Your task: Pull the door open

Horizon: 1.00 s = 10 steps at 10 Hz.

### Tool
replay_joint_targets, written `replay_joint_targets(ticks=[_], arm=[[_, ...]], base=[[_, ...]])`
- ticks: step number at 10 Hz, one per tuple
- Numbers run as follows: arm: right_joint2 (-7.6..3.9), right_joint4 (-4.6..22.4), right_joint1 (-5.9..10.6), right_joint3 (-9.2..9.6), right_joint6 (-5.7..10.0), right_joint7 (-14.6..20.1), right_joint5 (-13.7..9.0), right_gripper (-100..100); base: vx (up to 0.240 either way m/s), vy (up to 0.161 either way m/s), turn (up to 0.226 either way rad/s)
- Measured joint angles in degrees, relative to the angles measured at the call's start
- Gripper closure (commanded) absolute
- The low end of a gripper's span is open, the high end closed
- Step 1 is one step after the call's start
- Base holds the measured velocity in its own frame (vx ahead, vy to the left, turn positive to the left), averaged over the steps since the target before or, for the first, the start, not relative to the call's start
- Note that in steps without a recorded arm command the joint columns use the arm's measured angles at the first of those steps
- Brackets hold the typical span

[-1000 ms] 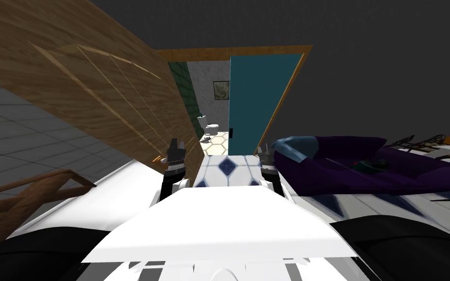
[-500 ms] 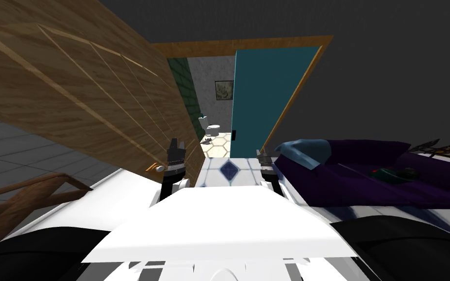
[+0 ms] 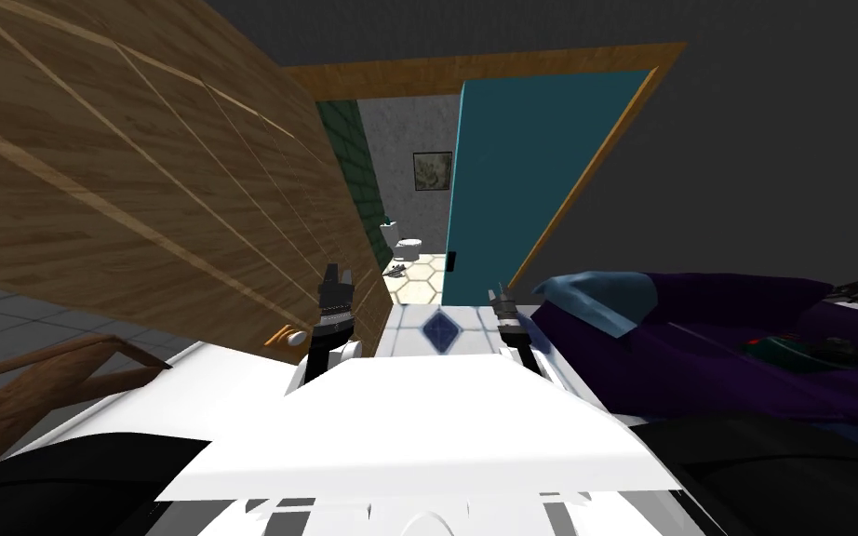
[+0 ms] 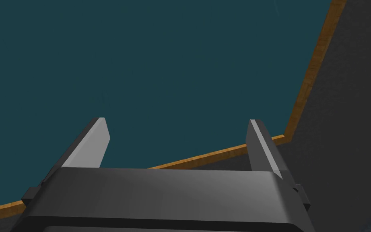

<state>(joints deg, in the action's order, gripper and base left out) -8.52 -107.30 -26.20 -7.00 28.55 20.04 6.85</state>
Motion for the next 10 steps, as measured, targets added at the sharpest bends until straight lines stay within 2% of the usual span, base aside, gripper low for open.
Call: replay_joint_targets(ticks=[7,10], arm=[[-2.20,7.6,1.75,-1.17,-0.73,4.4,3.1,-100],[-3.52,10.6,2.39,-1.88,-1.25,6.8,4.4,-100]], base=[[0.151,0.057,0.024],[0.170,0.073,0.026]])
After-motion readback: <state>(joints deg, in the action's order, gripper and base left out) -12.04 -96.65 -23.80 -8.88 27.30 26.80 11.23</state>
